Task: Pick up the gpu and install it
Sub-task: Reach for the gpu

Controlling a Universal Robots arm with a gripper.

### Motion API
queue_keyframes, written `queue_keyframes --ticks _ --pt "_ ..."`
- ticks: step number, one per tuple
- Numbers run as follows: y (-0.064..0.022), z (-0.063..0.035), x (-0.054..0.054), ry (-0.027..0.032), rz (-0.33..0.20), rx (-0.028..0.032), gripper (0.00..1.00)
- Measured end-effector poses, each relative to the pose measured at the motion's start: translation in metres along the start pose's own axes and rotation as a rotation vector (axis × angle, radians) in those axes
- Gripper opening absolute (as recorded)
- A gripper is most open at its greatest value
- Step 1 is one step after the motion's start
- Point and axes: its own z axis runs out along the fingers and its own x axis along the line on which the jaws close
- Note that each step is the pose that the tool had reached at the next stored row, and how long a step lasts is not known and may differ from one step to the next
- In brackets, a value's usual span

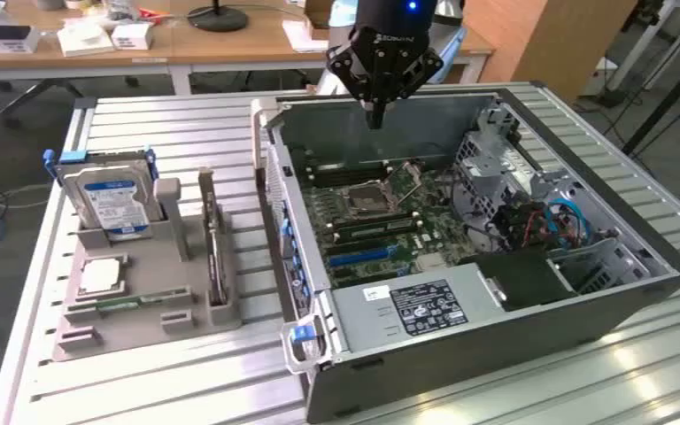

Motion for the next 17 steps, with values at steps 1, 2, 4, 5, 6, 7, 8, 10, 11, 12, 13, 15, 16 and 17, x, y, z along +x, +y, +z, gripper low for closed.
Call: queue_keyframes --ticks 1,2,4,5,6,7,8,10,11,12,13,15,16,17 --pt "0.0000 0.0000 0.0000 0.0000 0.000 0.0000 0.10" --pt "0.0000 0.0000 0.0000 0.0000 0.000 0.0000 0.10" --pt "0.0000 0.0000 0.0000 0.0000 0.000 0.0000 0.10" --pt "0.0000 0.0000 0.0000 0.0001 0.000 0.0000 0.10" --pt "0.0000 0.0000 0.0000 0.0000 0.000 0.0000 0.10" --pt "0.0000 0.0000 0.0000 0.0001 0.000 0.0000 0.10" --pt "0.0000 0.0000 0.0000 0.0001 0.000 0.0000 0.10" --pt "0.0000 0.0000 0.0000 0.0000 0.000 0.0000 0.10" --pt "0.0000 0.0000 0.0000 0.0000 0.000 0.0000 0.10" --pt "0.0000 0.0000 0.0000 0.0000 0.000 0.0000 0.10" --pt "0.0000 0.0000 0.0000 0.0000 0.000 0.0000 0.10" --pt "-0.0001 0.0002 0.0017 -0.0002 0.000 -0.0003 0.10" --pt "-0.0003 0.0001 0.0033 0.0000 0.000 0.0000 0.10" --pt "-0.0004 0.0001 0.0053 0.0000 0.000 0.0000 0.10"
